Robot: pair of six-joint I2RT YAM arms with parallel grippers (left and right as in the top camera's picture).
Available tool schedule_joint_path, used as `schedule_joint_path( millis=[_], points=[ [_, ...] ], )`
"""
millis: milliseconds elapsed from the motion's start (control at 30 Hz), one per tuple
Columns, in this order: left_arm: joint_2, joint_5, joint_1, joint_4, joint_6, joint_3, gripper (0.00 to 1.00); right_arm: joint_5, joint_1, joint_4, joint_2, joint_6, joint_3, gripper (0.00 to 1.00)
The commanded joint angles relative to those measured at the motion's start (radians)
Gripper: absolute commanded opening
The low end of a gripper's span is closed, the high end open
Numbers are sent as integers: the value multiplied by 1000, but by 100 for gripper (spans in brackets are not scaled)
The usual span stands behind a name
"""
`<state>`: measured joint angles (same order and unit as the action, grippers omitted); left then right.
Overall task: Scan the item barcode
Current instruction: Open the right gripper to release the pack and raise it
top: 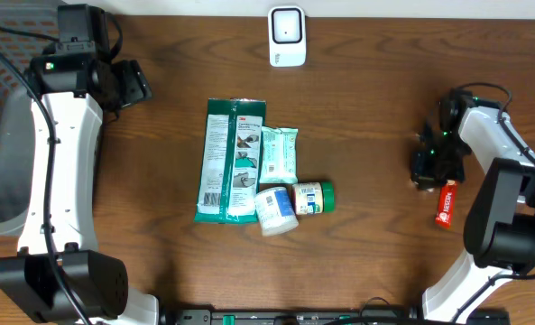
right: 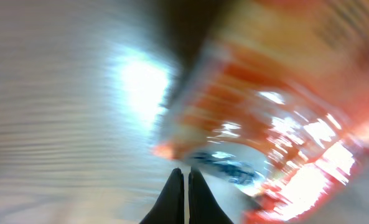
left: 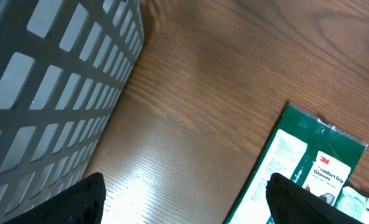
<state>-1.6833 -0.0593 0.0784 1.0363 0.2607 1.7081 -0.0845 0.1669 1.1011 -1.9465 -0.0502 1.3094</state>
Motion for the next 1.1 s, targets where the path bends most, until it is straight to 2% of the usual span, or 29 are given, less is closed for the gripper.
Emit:
schedule_joint_path(
  millis=[0, 167, 267, 367, 467, 700, 900, 1067],
  points=[
    [16, -16, 6, 2, -6, 4, 82, -152, -21, -42, 26, -49, 13, 1],
    [16, -16, 6, 2, -6, 4, 82, -137, -33, -174, 26, -24, -39, 1],
    [16, -16, 6, 2, -6, 4, 82, -45, -35, -313, 26, 59, -105, 1],
    [16, -16, 6, 2, -6, 4, 82, 53, -35, -369, 26, 99, -147, 1],
    [16, -16, 6, 2, -6, 4, 82, 138, -33, -331, 27, 106, -145, 1],
    [16, -16, 6, 2, -6, 4, 82, 270, -29, -128, 32, 103, -117, 1],
    [16, -16, 6, 2, -6, 4, 82, 476, -27, -95, 32, 102, -117, 1],
    [16, -16, 6, 2, -6, 4, 82, 407, -27, -111, 32, 92, -116, 1]
  ],
)
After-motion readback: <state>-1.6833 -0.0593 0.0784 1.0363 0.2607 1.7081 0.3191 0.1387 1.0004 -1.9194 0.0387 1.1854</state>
